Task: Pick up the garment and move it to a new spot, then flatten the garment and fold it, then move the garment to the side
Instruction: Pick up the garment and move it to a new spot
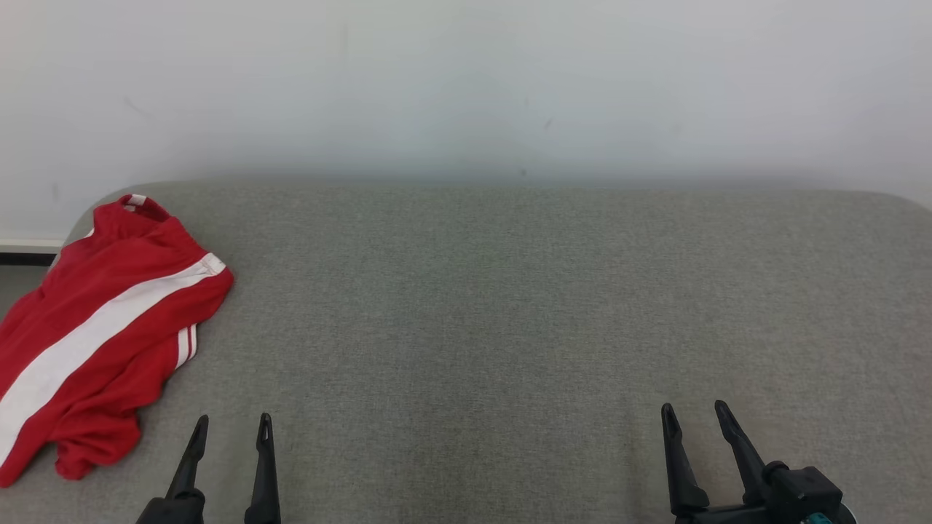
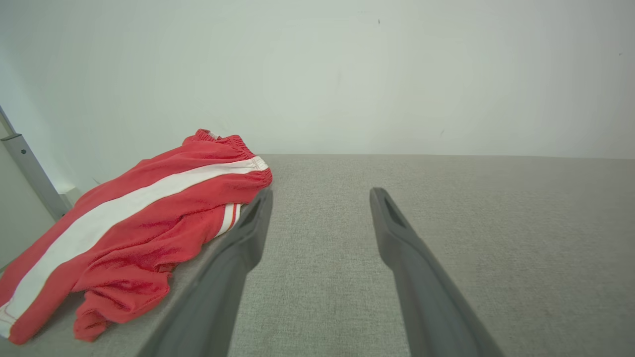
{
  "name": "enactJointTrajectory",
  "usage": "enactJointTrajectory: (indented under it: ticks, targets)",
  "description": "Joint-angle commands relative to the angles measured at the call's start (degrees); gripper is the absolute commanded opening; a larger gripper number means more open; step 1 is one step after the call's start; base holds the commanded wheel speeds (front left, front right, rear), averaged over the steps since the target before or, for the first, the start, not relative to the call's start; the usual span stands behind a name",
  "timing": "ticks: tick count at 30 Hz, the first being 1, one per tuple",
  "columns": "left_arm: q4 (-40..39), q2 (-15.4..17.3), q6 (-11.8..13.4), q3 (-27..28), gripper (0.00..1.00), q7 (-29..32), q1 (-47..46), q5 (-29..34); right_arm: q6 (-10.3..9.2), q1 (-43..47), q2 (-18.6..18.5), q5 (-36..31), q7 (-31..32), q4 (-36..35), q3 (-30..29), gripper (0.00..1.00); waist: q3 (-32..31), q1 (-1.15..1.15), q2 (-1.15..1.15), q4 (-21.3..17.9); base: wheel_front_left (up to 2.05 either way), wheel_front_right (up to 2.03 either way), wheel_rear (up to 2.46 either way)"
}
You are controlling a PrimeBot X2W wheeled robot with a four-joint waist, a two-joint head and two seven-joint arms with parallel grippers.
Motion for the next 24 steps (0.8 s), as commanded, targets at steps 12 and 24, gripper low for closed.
enactJointTrajectory:
  ticks: [12,24]
  targets:
    - [0.44,-0.03,0.3,1.56,1.0,-0.2,1.12,0.14,-0.12,0.81,0.11,0.56,-0.03,0.37,0.03,1.0,0.17,0.0,0.0,9.67,0.0,0.0,0.0]
    - [0.47,-0.13,0.55,2.27,1.0,-0.2,1.25,0.06,-0.12,0.75,0.11,0.38,-0.03,0.5,0.16,1.0,0.34,0.0,0.0,17.03,0.0,0.0,0.0]
